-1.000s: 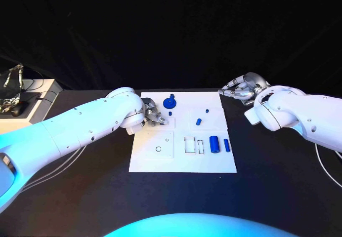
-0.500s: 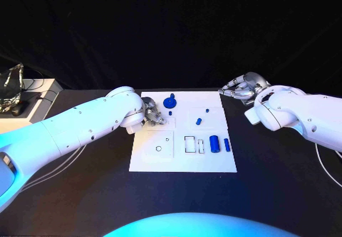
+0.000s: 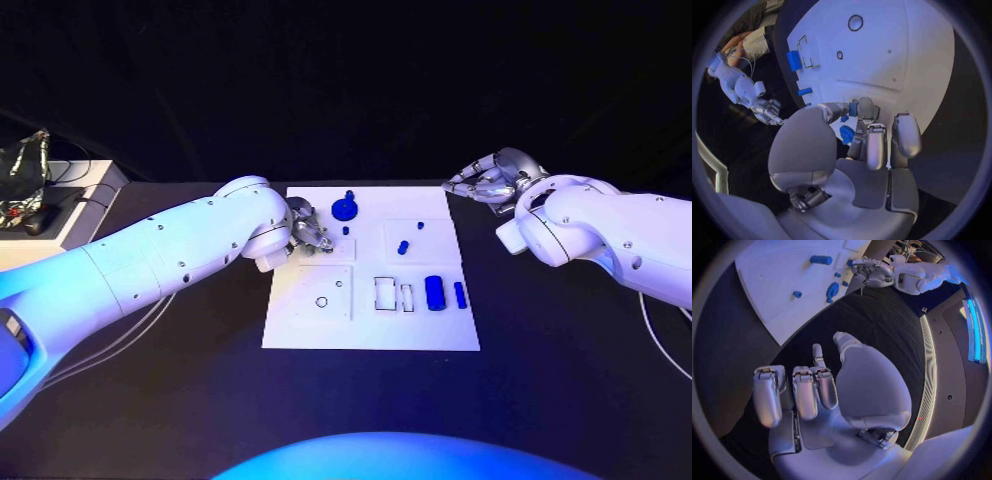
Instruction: Assemble the parts on the task board
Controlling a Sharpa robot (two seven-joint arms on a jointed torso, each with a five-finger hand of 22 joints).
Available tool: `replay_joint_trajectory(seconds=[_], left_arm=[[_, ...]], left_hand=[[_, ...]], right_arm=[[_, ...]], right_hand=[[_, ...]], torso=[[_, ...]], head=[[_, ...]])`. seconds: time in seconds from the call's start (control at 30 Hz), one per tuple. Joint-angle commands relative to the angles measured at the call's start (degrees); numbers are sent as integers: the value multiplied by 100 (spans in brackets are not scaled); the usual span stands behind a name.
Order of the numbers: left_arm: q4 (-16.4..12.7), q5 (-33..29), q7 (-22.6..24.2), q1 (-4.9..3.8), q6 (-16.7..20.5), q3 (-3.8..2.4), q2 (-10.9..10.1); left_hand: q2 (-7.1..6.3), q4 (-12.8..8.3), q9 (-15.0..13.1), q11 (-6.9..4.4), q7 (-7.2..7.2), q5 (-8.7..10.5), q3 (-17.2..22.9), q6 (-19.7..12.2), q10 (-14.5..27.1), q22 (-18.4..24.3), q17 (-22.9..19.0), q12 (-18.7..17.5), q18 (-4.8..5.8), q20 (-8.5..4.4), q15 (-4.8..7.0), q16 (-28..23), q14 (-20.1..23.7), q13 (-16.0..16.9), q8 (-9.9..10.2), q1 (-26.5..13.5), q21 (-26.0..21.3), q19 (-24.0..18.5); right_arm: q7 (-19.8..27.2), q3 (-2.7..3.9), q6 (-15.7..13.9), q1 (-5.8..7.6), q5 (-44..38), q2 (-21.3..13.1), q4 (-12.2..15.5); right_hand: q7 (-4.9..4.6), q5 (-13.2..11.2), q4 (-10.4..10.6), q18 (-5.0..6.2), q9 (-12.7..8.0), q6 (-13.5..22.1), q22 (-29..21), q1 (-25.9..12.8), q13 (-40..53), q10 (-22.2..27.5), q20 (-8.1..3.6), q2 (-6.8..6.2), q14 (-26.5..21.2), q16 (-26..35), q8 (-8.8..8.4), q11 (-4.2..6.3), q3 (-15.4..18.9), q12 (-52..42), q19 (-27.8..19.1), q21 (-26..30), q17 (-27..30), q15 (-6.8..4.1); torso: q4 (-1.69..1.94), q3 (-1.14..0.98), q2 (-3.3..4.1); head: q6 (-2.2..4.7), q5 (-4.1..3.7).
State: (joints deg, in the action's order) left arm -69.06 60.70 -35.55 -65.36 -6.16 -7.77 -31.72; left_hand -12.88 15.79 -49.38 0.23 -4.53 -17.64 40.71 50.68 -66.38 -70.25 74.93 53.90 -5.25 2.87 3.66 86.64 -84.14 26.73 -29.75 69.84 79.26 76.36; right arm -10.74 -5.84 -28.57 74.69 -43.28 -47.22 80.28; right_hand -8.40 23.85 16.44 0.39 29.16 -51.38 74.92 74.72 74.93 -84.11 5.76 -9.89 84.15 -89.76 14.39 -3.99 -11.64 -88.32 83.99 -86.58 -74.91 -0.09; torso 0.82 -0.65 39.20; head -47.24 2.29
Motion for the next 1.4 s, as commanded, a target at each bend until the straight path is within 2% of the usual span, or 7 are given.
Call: replay_joint_trajectory(seconds=[0.03, 0.27, 0.53, 0.77, 1.1, 1.23, 1.4], left_arm=[[-28, -305, 255, 15, 103, 5, 26], [-81, -392, 300, 14, 93, 5, -21], [-166, -556, 310, 6, -38, -2, -131], [-110, -817, 287, -27, -388, -123, -208], [325, -1189, 154, -300, -1505, -190, -85], [619, -1244, 65, -449, -2164, -191, 65], [901, -1103, 62, -583, -2481, -181, 265]], left_hand=[[59, -1077, 3, -8, -23, -122, 1063, 37, -83, -18, 648, -21, 54, -7, -39, 42, -348, -13, -31, -60, 33, -7], [67, -1271, 25, -35, 2, -296, 1229, 120, -166, -47, 682, -47, 56, -23, -15, 54, -362, -36, -72, -213, 62, 2], [51, -1402, 44, -52, 17, -353, 1292, 172, -211, -58, 708, -62, 56, -30, 1, 62, -371, -48, -86, -248, 75, 2], [58, -1466, 75, -55, 19, -365, 1320, 199, -227, -35, 709, -77, 50, -30, 6, 62, -371, -55, -64, -251, 66, -23], [254, -1527, 148, -34, 7, -354, 1412, 190, -166, 44, 564, -99, 26, -18, -14, 5, -319, -57, 48, -407, 24, -121], [347, -1680, 71, -54, 35, -397, 1559, 192, -119, 63, 549, -66, 15, -29, 2, -2, -308, -37, 27, -664, 21, -168], [461, -1854, -109, -66, 51, -452, 1722, 160, -69, 83, 514, -36, 4, -43, 14, -14, -290, -20, -56, -977, 19, -220]], right_arm=[[54, 1, 103, -5, -44, 0, 0], [49, 0, 128, -6, -44, -3, -4], [45, -1, 153, -9, -45, -9, -11], [40, -2, 164, -11, -50, -12, -14], [39, -2, 174, -11, -63, 6, -28], [35, -3, 187, -11, -69, 24, -35], [33, -3, 200, -11, -81, 43, -39]], right_hand=[[-4, 31, 3, 50, 5, 44, 1299, -46, 1331, -397, -22, -9, 542, 37, 38, 20, -46, 22, 444, 24, -1329, -28], [-4, 32, 3, 52, 9, 46, 1294, -50, 1328, -393, -22, -11, 540, 39, 39, 20, -47, 25, 441, 31, -1322, -28], [-4, 32, 3, 52, 9, 46, 1294, -50, 1328, -393, -22, -11, 540, 39, 39, 20, -47, 25, 441, 31, -1322, -28], [-4, 32, 3, 52, 9, 46, 1294, -50, 1328, -393, -22, -11, 540, 39, 39, 20, -47, 25, 441, 31, -1322, -28], [-3, 33, -1, 54, 17, 50, 1290, -51, 1329, -395, -23, -19, 540, 39, 40, 21, -50, 24, 438, 39, -1323, -28], [-3, 33, -3, 54, 19, 51, 1289, -49, 1329, -394, -23, -22, 539, 41, 41, 21, -51, 24, 437, 41, -1319, -28], [-3, 33, -5, 56, 20, 52, 1286, -47, 1328, -394, -23, -24, 538, 43, 41, 21, -52, 25, 435, 47, -1314, -28]], torso=[[-1, -2, 2], [-5, -4, 3], [2, -7, 1], [-7, -12, -3], [-15, -7, 10], [-23, -7, 16], [-21, -8, 17]], head=[[0, 2], [15, 8], [21, 10], [42, 20], [61, 21], [73, 20], [68, 9]])
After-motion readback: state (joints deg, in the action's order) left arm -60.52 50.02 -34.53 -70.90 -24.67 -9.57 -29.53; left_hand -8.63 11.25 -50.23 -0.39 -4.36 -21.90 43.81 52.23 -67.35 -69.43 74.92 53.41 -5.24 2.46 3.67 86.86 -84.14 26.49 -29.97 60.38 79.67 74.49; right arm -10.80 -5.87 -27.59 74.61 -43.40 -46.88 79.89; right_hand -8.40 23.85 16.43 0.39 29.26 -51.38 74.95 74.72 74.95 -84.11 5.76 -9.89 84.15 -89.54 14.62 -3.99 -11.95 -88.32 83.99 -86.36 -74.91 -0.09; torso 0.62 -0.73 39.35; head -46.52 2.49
